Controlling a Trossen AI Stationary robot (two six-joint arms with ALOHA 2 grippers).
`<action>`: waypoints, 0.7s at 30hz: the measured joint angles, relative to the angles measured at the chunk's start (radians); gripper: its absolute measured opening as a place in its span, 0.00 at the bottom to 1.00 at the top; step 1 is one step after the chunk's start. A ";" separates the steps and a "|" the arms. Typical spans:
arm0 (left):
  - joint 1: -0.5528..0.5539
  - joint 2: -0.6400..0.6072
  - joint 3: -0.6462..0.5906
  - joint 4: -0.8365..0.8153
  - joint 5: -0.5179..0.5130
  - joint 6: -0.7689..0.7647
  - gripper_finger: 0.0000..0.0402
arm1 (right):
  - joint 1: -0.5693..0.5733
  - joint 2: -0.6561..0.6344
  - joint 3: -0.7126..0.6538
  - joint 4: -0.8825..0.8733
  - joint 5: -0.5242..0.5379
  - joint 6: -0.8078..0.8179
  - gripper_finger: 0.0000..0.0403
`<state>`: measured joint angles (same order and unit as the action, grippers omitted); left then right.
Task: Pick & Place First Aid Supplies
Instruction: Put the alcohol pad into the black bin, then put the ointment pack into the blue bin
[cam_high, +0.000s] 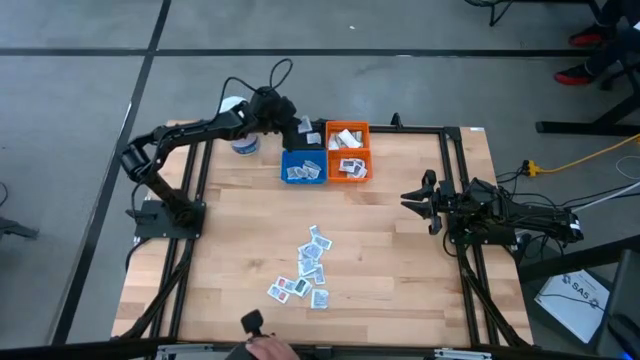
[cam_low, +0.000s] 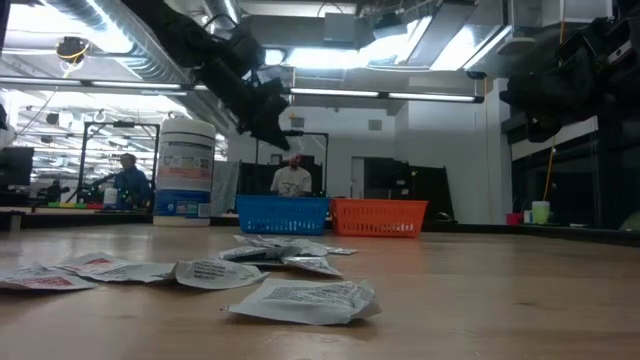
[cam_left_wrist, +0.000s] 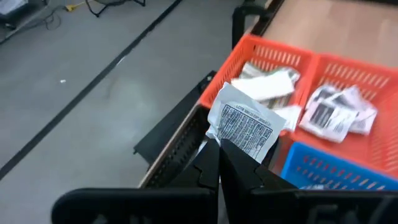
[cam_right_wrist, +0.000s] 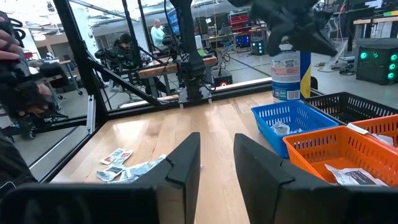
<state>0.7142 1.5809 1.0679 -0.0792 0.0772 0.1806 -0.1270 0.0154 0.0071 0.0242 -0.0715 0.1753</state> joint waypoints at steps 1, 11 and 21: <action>0.003 0.008 0.000 -0.003 0.000 0.007 0.00 | 0.000 0.000 0.000 0.000 0.000 0.000 0.25; -0.002 0.079 0.035 -0.081 -0.026 0.029 0.02 | 0.000 0.000 0.000 0.000 0.000 0.000 0.25; 0.009 0.114 0.069 -0.080 -0.087 0.069 0.25 | 0.000 0.000 0.000 0.000 0.000 0.000 0.25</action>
<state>0.7228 1.6951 1.1367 -0.1593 -0.0095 0.2493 -0.1272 0.0157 0.0071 0.0242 -0.0711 0.1754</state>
